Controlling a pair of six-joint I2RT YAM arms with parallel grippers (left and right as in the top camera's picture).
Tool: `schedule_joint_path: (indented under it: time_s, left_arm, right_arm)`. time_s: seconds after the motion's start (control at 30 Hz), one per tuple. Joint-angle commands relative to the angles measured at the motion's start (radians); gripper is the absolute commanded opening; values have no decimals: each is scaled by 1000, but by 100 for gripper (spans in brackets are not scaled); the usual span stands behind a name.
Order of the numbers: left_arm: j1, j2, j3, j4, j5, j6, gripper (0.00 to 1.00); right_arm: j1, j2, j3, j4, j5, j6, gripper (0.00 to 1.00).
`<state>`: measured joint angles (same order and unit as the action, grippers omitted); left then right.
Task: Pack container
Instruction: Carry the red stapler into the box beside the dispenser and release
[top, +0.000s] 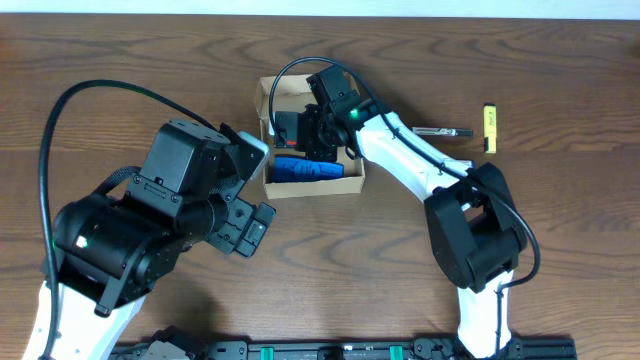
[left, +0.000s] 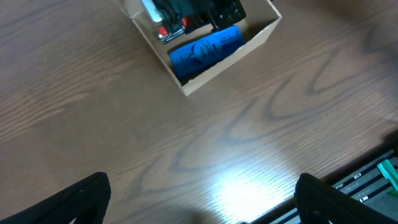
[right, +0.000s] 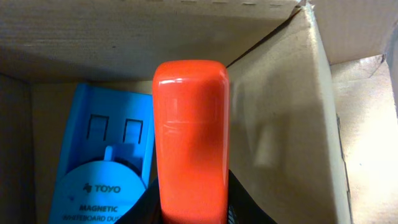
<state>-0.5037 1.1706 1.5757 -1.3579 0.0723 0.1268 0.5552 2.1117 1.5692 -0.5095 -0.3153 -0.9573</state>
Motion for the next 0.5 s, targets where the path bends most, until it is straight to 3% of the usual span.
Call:
schedule_joint_path:
  time_s: [0.0, 0.03, 0.07, 0.17, 0.23, 0.47]
  left_arm:
    - [6, 2, -3, -2, 5, -11, 95]
    - [6, 2, -3, -2, 5, -11, 95]
    - [6, 2, -3, -2, 5, -11, 95]
    - [6, 2, -3, -2, 6, -11, 95]
    - [6, 2, -3, -2, 6, -11, 95]
    - [6, 2, -3, -2, 6, -11, 95]
  right_arm:
    - [2, 15, 1, 6, -29, -20, 4]
    - [2, 15, 1, 5, -29, -20, 11]
    - [2, 15, 1, 5, -29, -19, 34]
    - [2, 15, 1, 6, -25, -19, 56]
    - [2, 14, 2, 6, -25, -13, 61]
    - [2, -67, 2, 1, -26, 83, 59]
